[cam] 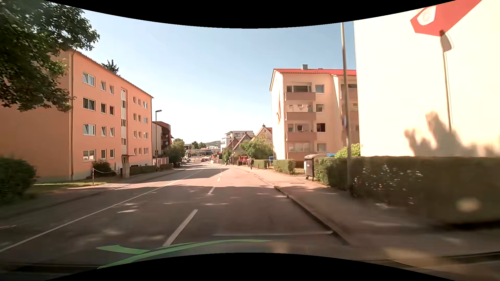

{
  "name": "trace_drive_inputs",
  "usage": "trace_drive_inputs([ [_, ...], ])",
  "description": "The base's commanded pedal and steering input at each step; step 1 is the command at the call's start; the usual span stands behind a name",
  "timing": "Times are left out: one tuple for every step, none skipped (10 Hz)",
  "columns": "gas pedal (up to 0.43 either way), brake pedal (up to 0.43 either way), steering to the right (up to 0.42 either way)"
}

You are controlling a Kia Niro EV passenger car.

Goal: Follow the waypoints while adhering to traffic rules and regulations

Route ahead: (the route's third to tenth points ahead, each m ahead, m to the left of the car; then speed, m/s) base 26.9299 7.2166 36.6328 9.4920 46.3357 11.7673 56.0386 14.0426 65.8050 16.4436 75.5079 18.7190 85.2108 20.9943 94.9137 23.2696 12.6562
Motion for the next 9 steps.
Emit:
trace_drive_inputs([
  [0.000,0.000,-0.023],
  [0.000,0.000,-0.023],
  [0.000,0.000,-0.023],
  [0.000,0.000,-0.024],
  [0.000,0.000,-0.025],
  [0.000,0.012,-0.025],
  [0.000,0.000,-0.025],
  [0.000,0.000,-0.025],
  [0.000,0.000,-0.028],
])
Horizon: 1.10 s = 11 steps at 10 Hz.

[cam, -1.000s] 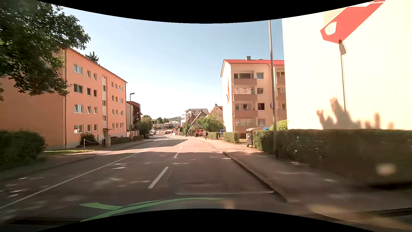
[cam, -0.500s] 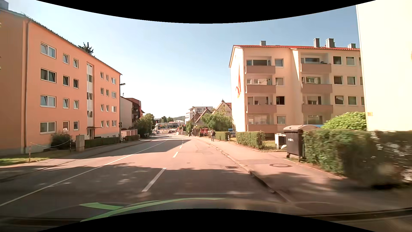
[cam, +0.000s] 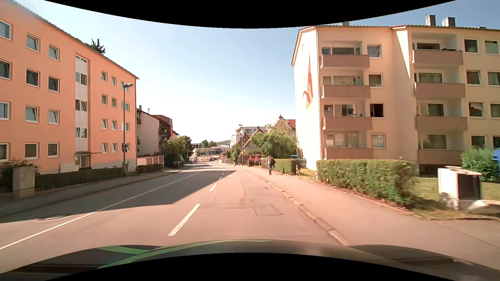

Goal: Follow the waypoints while adhering to traffic rules and regulations

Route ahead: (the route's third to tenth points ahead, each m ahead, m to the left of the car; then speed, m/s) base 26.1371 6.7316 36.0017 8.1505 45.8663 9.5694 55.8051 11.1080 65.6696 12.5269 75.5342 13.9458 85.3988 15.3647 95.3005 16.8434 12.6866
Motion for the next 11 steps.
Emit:
trace_drive_inputs([
  [0.000,0.000,-0.029],
  [0.000,0.037,-0.026],
  [0.000,0.043,-0.025],
  [0.000,0.043,-0.025],
  [0.000,0.049,-0.023],
  [0.000,0.049,-0.023],
  [0.000,0.049,-0.019],
  [0.000,0.049,-0.016],
  [0.000,0.055,-0.017],
  [0.000,0.067,-0.016],
  [0.000,0.085,-0.017],
])
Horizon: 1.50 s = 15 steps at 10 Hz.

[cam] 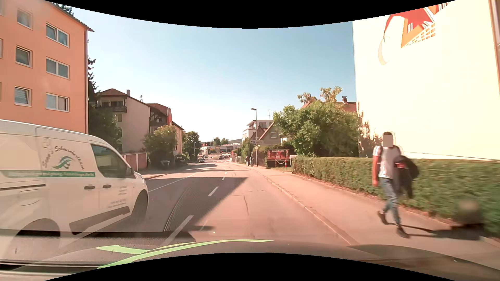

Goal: Follow the waypoints while adhering to traffic rules and regulations

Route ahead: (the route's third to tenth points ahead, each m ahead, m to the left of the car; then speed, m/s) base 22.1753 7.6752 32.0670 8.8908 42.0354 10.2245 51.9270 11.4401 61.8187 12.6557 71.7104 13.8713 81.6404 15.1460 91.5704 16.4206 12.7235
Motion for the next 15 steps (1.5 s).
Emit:
trace_drive_inputs([
  [0.000,0.098,-0.017],
  [0.000,0.104,-0.017],
  [0.000,0.110,-0.019],
  [0.000,0.116,-0.021],
  [0.000,0.128,-0.020],
  [0.000,0.140,-0.020],
  [0.000,0.140,-0.020],
  [0.000,0.140,-0.020],
  [0.000,0.146,-0.021],
  [0.000,0.152,-0.021],
  [0.000,0.152,-0.020],
  [0.000,0.152,-0.020],
  [0.000,0.152,-0.020],
  [0.000,0.152,-0.021],
  [0.000,0.152,-0.021],
])
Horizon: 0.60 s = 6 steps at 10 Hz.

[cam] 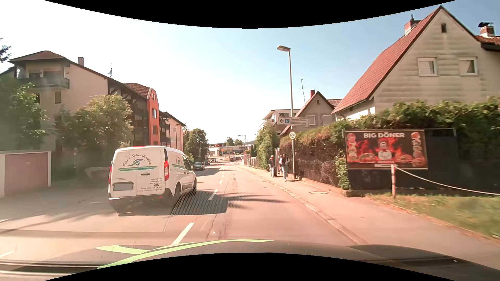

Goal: Follow the waypoints while adhering to traffic rules and regulations

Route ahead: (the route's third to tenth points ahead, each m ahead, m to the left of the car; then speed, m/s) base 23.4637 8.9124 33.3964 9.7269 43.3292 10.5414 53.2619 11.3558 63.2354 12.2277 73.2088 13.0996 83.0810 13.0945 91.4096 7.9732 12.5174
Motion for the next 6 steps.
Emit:
trace_drive_inputs([
  [0.000,0.152,-0.021],
  [0.000,0.152,-0.021],
  [0.000,0.152,-0.021],
  [0.000,0.152,-0.021],
  [0.000,0.152,-0.021],
  [0.000,0.152,-0.021],
])
